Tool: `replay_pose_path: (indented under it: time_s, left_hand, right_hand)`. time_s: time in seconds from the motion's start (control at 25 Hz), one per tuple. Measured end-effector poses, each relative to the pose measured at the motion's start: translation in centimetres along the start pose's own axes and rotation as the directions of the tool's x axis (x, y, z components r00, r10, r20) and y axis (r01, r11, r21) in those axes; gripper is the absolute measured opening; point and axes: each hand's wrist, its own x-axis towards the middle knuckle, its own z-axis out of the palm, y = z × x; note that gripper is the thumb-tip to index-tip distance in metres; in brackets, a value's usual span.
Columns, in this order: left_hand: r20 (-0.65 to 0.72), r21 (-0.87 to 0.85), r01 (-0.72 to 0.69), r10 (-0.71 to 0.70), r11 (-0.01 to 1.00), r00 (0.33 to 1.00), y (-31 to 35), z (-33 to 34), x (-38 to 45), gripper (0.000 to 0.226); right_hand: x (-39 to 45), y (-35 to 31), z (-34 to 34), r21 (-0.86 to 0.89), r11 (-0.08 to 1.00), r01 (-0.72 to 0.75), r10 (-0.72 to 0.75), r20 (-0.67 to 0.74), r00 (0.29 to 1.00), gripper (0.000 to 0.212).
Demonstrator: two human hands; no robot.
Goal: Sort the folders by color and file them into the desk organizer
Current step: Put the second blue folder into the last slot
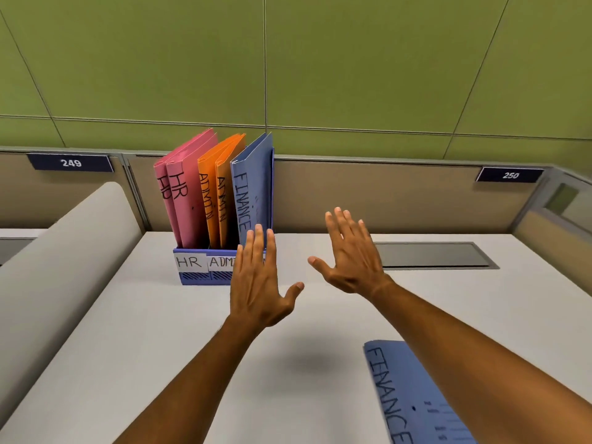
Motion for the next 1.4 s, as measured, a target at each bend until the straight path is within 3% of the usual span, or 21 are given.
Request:
replay_pose_path:
  time_s: [0.36,0.72,0.84,1.08,1.4]
  left_hand:
    - [0.190,-0.061,0.070,-0.057,0.996,0.980,8.1,4.9,-9.0,0.104]
    - [0.404,-0.097,0.262,-0.203,0.960,0.892,18.5,9.3,-18.1,0.105]
    - [0.476,-0.118,0.359,-0.264,0.926,0.839,21.1,9.8,-20.1,0.099]
    - [0.460,-0.173,0.510,-0.389,0.843,0.798,24.1,9.7,-21.3,0.074]
    - [0.510,-0.219,0.725,-0.557,0.652,0.655,24.4,9.7,-20.2,0.074]
  right_hand:
    - [-11.7,6.0,2.7,0.040,0.993,-0.114,0.111,0.074,0.991,0.095]
    - [-23.7,12.8,5.7,0.131,0.980,-0.150,0.113,0.257,0.960,0.097]
    - [-26.9,14.5,6.7,0.157,0.975,-0.154,0.102,0.300,0.948,0.099]
    - [-31.1,15.4,8.7,0.184,0.973,-0.136,0.058,0.379,0.924,0.102]
    - [-32.1,15.2,9.7,0.199,0.967,-0.158,0.049,0.463,0.885,0.099]
